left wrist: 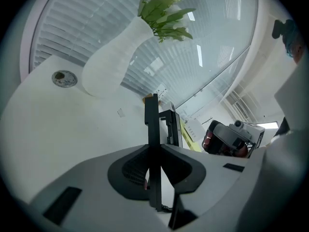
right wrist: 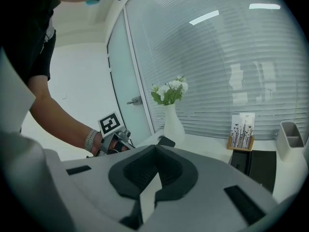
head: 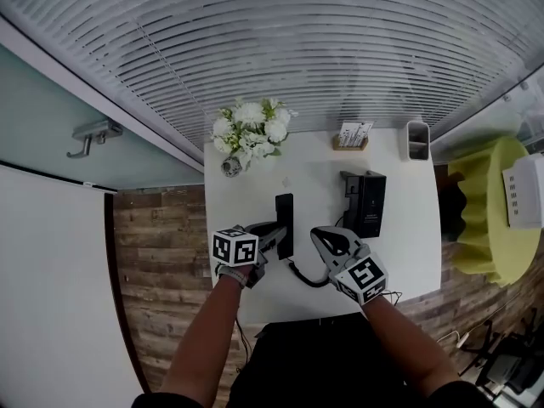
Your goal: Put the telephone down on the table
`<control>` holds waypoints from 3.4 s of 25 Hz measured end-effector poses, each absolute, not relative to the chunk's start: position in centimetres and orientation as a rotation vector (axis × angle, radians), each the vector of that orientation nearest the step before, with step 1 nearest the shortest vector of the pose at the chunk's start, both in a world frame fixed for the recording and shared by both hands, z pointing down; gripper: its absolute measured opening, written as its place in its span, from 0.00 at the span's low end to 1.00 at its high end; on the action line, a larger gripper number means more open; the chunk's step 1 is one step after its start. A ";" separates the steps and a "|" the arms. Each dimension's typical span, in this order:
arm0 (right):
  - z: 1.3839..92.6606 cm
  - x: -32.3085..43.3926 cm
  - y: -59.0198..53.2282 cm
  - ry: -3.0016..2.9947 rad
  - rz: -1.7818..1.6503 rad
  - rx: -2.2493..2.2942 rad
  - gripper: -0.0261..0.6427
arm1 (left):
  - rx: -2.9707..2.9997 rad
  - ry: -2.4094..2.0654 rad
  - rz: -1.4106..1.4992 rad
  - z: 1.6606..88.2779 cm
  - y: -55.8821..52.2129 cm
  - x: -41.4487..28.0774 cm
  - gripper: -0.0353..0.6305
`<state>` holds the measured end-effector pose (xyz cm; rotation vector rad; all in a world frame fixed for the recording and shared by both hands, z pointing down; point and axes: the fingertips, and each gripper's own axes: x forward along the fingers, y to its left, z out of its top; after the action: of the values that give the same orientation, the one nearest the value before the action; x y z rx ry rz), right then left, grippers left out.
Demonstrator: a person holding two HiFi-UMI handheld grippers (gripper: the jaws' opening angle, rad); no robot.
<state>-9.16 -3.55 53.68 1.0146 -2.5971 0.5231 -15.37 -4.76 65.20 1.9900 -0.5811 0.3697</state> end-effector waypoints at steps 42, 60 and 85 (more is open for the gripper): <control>56.3 -10.4 -4.6 -2.530 0.565 1.013 0.07 | 1.676 -0.532 0.437 70.2 -6.2 -15.3 0.18; 55.6 -9.3 -4.7 -2.527 0.552 1.032 0.07 | 1.883 -0.801 0.551 68.6 -8.2 -17.4 0.22; 36.3 0.2 5.4 -2.859 0.345 1.001 0.07 | 2.729 -1.040 0.193 35.6 4.5 -5.6 0.06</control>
<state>0.24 5.43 36.33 1.0013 -2.8592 0.3449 -5.62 4.54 35.63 2.7288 -1.0396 0.1928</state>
